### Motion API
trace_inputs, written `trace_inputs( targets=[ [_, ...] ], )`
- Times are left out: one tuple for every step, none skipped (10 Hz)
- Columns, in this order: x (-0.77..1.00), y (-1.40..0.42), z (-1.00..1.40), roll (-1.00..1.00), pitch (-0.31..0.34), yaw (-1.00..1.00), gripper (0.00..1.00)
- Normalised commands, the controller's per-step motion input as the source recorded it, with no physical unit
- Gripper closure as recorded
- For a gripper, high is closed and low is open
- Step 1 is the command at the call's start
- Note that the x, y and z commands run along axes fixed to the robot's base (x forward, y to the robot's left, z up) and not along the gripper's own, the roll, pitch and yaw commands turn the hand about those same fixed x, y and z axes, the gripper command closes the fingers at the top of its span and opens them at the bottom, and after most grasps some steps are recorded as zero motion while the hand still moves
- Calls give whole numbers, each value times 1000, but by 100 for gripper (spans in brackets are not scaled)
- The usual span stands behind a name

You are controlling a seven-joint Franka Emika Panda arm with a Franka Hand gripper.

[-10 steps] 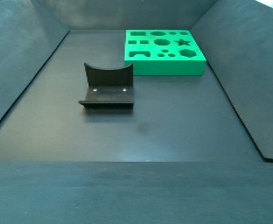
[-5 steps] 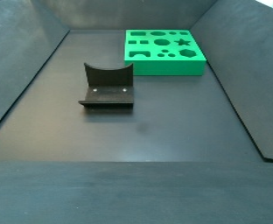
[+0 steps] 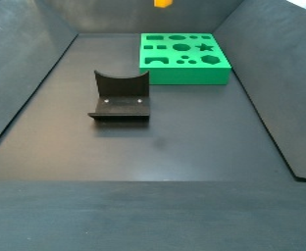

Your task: Insert the rectangle object.

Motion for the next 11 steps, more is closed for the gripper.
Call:
trace_inputs(
  targets=[
    [0,-109,-226,0,0,-1000,100],
    [0,-89,-277,0,0,-1000,100],
    [0,-86,-294,0,0,-1000,100],
    [0,-89,-320,0,0,-1000,100],
    [0,-57,-386,0,-1,-1000,100],
    [0,0,-460,11,-17,-1000,100],
    [0,0,-454,11,-13,-1000,100],
    [0,0,-454,10,-10,-1000,100],
    [0,0,-346,0,-17,-1000,100],
    [469,-9,-266,0,-4,-674,100],
    [611,-43,-289,0,-4,-529,100]
  ],
)
